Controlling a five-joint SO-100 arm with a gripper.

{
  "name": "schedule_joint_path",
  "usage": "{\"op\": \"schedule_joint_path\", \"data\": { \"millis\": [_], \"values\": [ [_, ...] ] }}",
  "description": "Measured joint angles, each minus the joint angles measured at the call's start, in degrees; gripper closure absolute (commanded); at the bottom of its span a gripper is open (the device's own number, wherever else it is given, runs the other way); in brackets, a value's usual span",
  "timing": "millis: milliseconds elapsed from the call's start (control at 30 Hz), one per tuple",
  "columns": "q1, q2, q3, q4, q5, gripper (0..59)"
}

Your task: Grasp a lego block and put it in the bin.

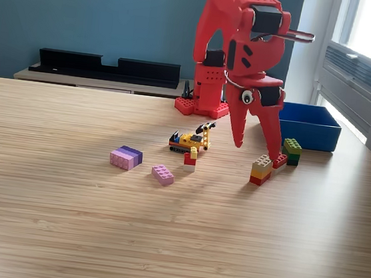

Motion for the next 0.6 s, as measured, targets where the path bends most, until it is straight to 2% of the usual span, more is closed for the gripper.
{"op": "schedule_joint_path", "data": {
  "millis": [233, 600],
  "values": [
    [-1.23, -4.92, -5.10, -0.09, -0.44, 21.0],
    [-5.27, -12.04, -10.28, -0.09, -0.44, 29.3]
  ]
}}
